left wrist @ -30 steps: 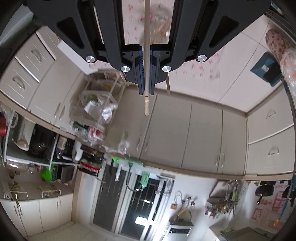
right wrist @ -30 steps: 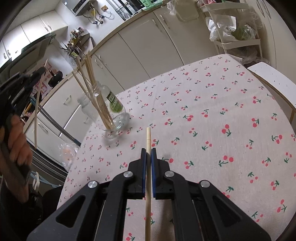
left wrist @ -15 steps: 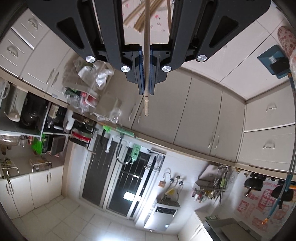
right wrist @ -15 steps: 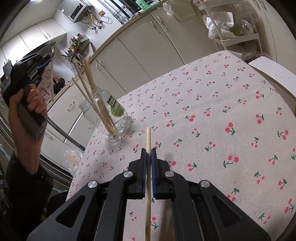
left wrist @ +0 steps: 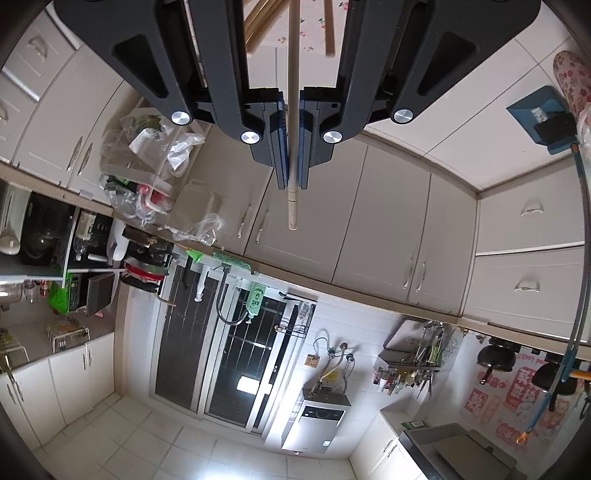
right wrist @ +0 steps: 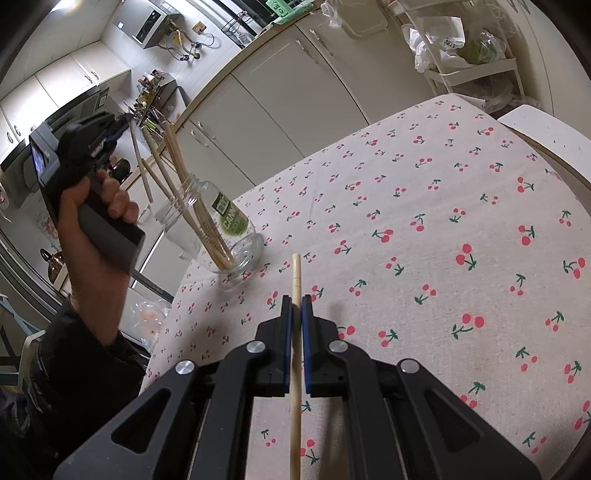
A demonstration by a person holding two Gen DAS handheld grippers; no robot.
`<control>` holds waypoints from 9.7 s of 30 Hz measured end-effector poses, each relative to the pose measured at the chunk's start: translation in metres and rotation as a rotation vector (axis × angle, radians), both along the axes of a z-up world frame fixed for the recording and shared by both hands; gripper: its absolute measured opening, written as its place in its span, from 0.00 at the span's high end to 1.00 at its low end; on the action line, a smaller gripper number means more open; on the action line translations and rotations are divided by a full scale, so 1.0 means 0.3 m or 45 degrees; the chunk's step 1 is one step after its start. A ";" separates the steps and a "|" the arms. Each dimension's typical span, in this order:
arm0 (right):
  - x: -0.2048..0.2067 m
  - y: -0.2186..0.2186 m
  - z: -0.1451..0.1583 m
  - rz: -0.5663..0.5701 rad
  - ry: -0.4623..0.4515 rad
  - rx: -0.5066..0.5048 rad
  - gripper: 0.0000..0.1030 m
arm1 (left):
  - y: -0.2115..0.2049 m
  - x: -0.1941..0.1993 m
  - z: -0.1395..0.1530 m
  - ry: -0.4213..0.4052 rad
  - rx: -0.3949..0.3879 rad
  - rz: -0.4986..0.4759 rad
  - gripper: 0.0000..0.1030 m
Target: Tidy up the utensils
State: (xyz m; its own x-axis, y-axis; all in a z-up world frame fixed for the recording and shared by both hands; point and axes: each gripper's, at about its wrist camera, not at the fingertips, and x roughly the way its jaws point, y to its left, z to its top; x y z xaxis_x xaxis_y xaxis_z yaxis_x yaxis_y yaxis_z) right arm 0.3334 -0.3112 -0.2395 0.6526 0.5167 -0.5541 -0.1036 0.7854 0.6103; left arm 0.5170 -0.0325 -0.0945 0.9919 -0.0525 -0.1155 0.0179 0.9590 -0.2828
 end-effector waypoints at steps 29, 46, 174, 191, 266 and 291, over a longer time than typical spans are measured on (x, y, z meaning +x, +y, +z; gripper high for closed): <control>-0.006 -0.010 0.070 -0.026 -0.094 0.062 0.94 | -0.029 -0.143 -0.120 0.082 0.228 -0.055 0.94; 0.189 0.201 0.480 -0.143 -0.597 0.181 0.94 | 0.134 -0.354 -0.176 0.227 0.234 -0.064 0.34; -1.257 0.297 0.828 -0.233 -0.294 -0.536 0.07 | 0.108 -1.709 0.314 0.613 0.266 0.037 0.07; -1.304 0.290 0.879 -0.236 -0.383 -0.524 0.07 | 0.088 -1.755 0.374 0.535 0.282 0.027 0.07; -1.316 0.281 0.882 -0.234 -0.383 -0.515 0.07 | 0.040 -1.811 0.355 0.527 0.291 0.033 0.07; -1.321 0.274 0.891 -0.233 -0.380 -0.512 0.07 | 0.080 -1.796 0.362 0.552 0.291 0.045 0.07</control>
